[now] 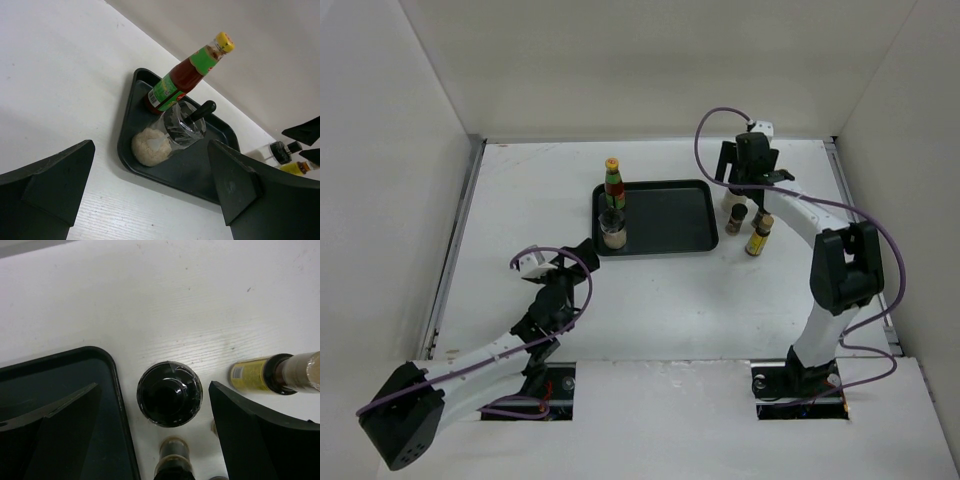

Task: Organize the condiment bottles

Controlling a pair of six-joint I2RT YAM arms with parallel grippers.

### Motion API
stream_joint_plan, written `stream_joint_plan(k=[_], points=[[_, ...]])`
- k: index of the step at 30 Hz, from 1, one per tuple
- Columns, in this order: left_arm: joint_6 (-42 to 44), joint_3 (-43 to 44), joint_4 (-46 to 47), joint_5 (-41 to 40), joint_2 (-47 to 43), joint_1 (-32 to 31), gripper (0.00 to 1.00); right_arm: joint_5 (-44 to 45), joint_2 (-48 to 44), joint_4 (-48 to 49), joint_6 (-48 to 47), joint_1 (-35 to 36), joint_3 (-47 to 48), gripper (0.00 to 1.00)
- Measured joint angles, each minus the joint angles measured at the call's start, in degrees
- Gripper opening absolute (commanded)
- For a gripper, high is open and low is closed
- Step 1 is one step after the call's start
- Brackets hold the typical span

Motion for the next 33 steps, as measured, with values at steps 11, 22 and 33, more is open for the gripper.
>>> stream_joint_plan(k=[11, 22, 33], points=[[-0.6, 0.0, 0.8, 0.2, 2.5, 0.4, 1.00, -0.1, 5.1, -1.3, 0.3, -0.7, 0.1, 0.57], [-0.8, 0.0, 2.6, 0.7, 4.7, 0.5, 1.00, 3.9, -0.9, 3.1, -2.0, 0.6, -1.9, 0.53], [-0.8, 0.0, 3.1, 0.9, 5.7, 0.7, 1.00, 1.0, 4.4, 9.9, -0.9, 18.0, 4.9, 0.54]])
